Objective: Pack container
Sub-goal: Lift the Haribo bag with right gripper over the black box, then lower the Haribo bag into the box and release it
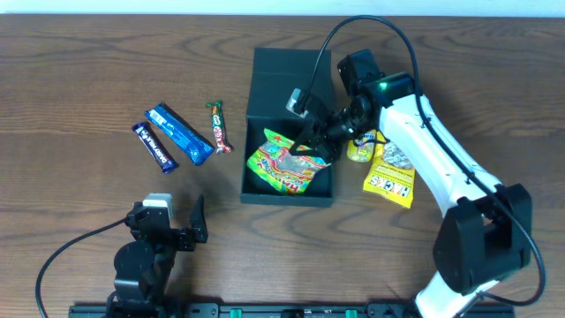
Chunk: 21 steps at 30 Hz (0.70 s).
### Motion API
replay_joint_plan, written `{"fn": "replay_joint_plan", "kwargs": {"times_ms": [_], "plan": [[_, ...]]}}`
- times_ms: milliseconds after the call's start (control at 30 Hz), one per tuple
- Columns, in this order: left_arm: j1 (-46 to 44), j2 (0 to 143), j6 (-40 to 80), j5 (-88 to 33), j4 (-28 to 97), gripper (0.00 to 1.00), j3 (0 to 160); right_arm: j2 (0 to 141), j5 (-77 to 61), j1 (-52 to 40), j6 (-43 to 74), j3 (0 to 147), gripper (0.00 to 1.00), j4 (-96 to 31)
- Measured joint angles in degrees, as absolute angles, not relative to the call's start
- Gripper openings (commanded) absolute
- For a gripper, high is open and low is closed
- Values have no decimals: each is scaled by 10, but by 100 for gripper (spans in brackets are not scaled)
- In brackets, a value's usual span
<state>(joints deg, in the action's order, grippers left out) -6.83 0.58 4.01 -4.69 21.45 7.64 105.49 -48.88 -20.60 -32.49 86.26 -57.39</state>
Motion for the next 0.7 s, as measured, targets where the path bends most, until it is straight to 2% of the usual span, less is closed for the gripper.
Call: {"fn": "replay_joint_plan", "kwargs": {"times_ms": [167, 333, 567, 700], "plan": [[-68, 6, 40, -47, 215, 95, 76, 1055, -488, -206, -192, 863, 1, -500], [-68, 6, 40, -47, 215, 95, 76, 1055, -488, -206, -111, 863, 1, -494], [-68, 6, 40, -47, 215, 95, 76, 1055, -482, -206, -146, 864, 1, -531], [-68, 6, 40, -47, 215, 95, 76, 1056, -426, -209, -204, 900, 1, -605]]}}
